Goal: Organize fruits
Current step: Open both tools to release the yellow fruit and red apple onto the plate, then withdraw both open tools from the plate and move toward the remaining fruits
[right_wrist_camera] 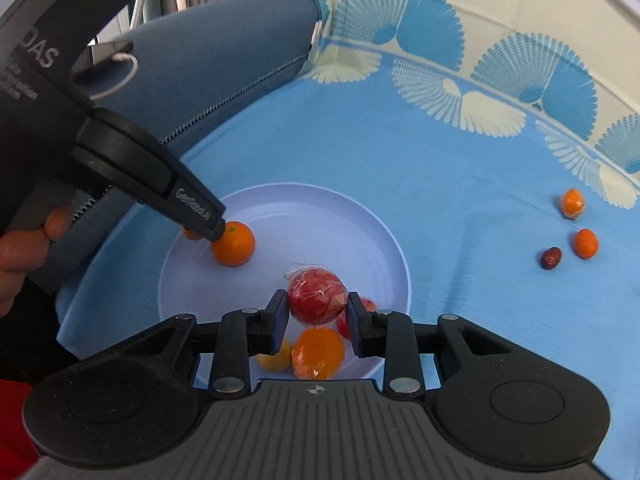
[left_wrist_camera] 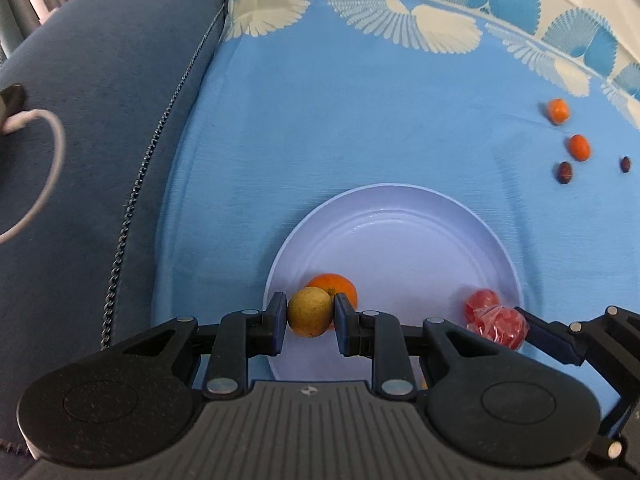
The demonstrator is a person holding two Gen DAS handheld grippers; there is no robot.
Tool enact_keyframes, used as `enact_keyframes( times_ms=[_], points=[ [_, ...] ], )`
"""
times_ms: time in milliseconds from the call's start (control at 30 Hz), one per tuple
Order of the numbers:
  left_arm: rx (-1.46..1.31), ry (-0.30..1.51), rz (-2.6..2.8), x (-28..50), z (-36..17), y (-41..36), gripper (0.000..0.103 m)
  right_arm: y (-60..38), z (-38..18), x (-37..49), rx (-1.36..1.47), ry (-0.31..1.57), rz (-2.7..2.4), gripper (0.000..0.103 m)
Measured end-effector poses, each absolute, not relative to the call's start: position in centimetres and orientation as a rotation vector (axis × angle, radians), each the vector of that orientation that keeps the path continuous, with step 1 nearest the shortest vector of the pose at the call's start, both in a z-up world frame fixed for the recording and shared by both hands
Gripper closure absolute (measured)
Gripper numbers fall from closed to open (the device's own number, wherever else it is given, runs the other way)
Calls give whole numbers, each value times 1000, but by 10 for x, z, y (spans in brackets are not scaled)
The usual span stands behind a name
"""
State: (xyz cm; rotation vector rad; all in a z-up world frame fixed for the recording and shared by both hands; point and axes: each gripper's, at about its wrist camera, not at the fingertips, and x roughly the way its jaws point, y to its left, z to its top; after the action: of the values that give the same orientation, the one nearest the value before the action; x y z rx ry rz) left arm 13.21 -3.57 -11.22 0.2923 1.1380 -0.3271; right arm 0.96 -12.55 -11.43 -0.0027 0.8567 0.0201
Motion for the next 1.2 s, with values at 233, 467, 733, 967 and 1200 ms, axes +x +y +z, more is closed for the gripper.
enact_keyframes(
  times_ms=[233, 467, 733, 967, 1200],
  points=[
    [283, 1053, -321, 136, -105, -39, 2, -121, -126, 32, -24, 893, 46, 54],
    [283, 1038, -341, 112, -81, -20, 0, -124, -97, 14, -51, 851, 22, 10],
    [261, 1046, -321, 57, -55, 13, 0, -108, -76, -50, -40, 880, 26, 3],
    [281, 995, -286, 17, -33, 22, 0, -100, -46, -91, -63, 752, -35, 1],
    [273, 969, -285, -14, -18, 23, 0, -103, -30, -126, -32, 672, -77, 1]
  ],
)
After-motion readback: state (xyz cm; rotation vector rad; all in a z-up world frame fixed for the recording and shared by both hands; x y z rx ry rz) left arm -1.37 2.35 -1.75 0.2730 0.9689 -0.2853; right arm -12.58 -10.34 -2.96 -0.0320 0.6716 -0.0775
